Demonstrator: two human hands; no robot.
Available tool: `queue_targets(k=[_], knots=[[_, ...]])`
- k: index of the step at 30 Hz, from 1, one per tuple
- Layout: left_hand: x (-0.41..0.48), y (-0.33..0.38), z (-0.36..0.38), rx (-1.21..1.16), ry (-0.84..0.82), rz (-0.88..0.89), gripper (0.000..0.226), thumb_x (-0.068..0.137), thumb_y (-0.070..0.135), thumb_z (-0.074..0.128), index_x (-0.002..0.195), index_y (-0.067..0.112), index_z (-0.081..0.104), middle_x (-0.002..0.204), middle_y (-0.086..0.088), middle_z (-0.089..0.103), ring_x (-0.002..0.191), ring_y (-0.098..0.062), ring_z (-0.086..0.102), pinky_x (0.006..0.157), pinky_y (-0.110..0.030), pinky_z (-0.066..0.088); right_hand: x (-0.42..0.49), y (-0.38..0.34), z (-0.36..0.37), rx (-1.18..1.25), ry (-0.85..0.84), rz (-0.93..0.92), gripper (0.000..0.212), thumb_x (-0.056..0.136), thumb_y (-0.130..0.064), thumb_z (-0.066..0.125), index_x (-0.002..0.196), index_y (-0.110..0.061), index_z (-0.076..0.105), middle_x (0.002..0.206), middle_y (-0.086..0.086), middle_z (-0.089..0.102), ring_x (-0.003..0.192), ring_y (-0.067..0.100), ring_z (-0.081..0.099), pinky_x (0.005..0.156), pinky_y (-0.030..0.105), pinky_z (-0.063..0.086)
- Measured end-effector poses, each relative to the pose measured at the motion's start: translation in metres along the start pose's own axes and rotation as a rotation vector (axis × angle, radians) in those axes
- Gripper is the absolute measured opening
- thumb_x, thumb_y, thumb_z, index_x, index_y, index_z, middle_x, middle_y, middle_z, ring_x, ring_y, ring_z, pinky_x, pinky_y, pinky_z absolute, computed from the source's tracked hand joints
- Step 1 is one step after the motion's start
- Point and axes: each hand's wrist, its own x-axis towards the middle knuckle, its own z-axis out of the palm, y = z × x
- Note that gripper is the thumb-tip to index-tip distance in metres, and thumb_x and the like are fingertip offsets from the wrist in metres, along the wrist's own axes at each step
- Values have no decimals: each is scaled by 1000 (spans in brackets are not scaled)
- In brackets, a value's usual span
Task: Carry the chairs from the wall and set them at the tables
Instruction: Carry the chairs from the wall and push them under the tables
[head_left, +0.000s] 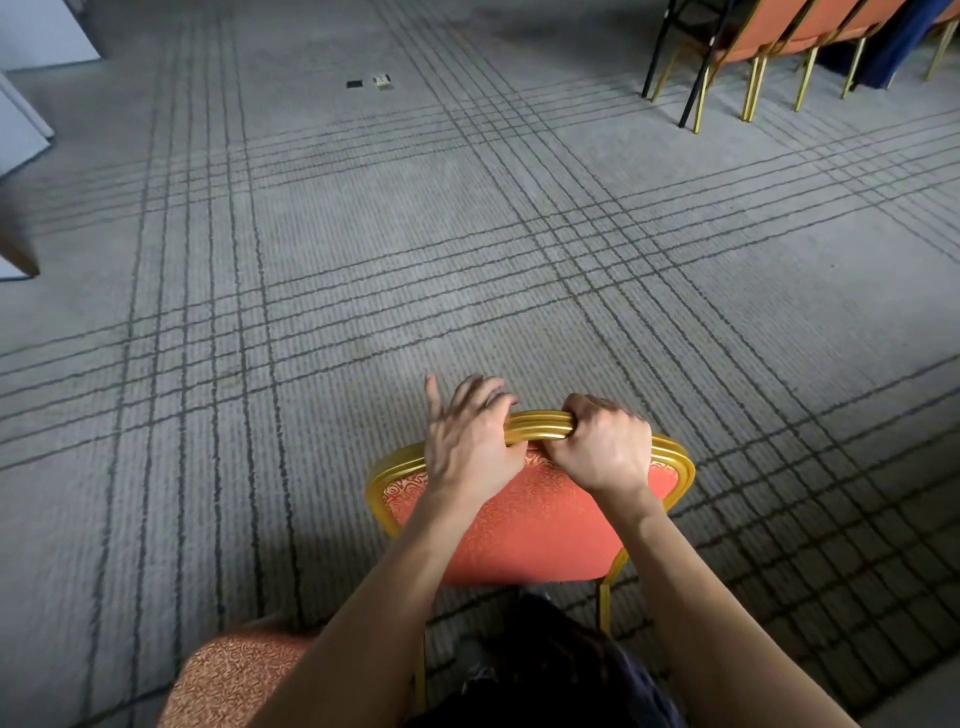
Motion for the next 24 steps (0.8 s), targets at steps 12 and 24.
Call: queue_targets(k=[12, 24], knots=[[91, -12, 4, 64, 58, -112, 39, 69, 37, 81, 66, 24, 43, 58, 5, 61, 49, -18, 51, 56, -24, 31, 98, 1, 15, 71, 73, -19, 35, 67, -51, 60, 59, -25, 38, 52, 0, 60, 48, 29, 62, 51, 22, 27], [233, -44, 18, -81, 80, -134, 47, 59, 40, 75, 55, 20, 33, 44, 0, 47, 41, -28, 52, 49, -26, 36, 244, 5, 27, 40, -169, -31, 41, 79, -63, 62, 77, -22, 63, 88, 6, 76, 88, 33, 71, 73, 34, 52]])
